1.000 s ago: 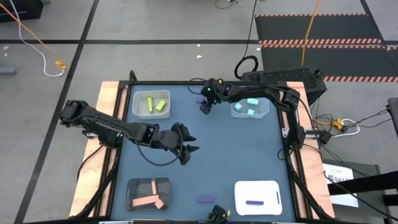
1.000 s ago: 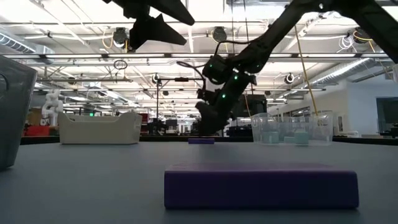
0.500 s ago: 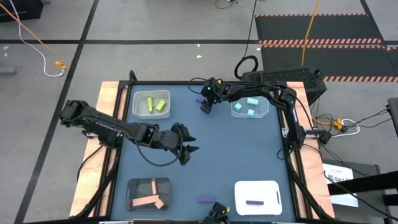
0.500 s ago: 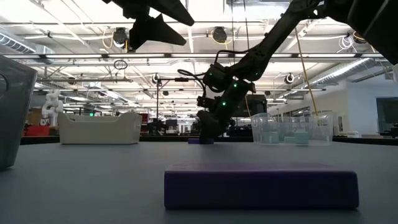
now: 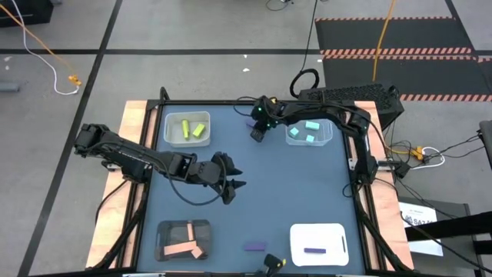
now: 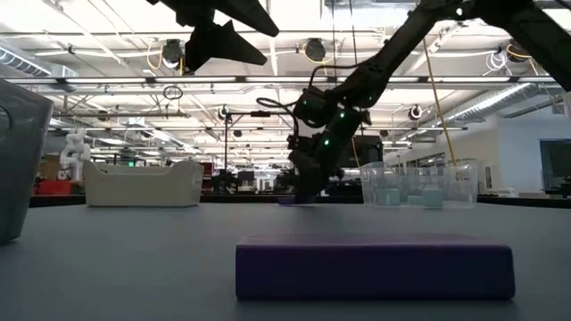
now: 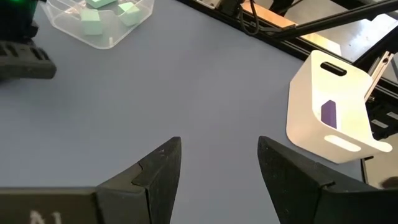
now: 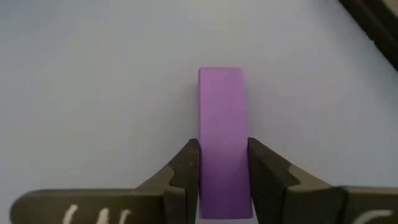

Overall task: Sort & place blocks by color
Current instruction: Put the purple block into the white bin

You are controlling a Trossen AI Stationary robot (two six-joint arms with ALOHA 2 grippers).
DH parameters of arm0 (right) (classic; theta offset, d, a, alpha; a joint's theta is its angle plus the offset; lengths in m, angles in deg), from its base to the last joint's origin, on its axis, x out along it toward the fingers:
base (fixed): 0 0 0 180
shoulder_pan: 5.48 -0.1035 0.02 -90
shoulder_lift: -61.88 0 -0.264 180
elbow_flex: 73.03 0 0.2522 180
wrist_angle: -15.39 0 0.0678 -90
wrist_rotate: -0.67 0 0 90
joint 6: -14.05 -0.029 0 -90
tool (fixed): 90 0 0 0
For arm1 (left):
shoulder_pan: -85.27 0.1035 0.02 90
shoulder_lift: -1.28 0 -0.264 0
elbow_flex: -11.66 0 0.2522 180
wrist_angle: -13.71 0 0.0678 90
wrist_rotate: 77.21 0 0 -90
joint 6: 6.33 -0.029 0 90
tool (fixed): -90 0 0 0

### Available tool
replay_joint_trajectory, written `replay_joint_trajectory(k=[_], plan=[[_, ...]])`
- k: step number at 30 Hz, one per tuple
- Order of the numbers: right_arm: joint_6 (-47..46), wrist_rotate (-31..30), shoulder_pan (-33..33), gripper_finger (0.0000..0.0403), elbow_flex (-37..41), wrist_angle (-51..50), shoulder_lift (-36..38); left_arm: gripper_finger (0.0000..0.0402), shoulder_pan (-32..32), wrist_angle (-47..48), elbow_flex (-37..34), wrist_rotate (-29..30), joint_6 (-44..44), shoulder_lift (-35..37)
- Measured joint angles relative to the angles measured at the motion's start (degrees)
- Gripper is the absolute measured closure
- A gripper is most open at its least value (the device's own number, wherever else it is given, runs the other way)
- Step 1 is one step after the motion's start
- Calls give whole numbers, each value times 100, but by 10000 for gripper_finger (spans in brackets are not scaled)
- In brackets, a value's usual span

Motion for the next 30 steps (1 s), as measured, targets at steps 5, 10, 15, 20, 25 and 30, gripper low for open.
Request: replay_joint_trajectory(k=[5, 10, 15, 20, 25, 30], plan=[[-1, 1, -238, 318, 7, -77, 561, 188, -9, 37, 0, 2, -4, 0], [88, -10, -647, 318, 114, 5, 1254, 188, -11, 249, 0, 33, 76, -2], [211, -338, -1155, 318, 499, 143, 2171, 188, -115, 700, 0, 367, 445, -5], [270, -1199, -1741, 318, 1404, 1090, 3331, 188, -237, 896, 0, 640, 593, -7], [100, -1044, -2370, 318, 2865, 3347, 4321, 188, -247, 894, 0, 770, 553, -7], [-87, -331, -2913, 318, 4343, 6344, 4620, 188, -247, 885, 0, 998, 553, -7]])
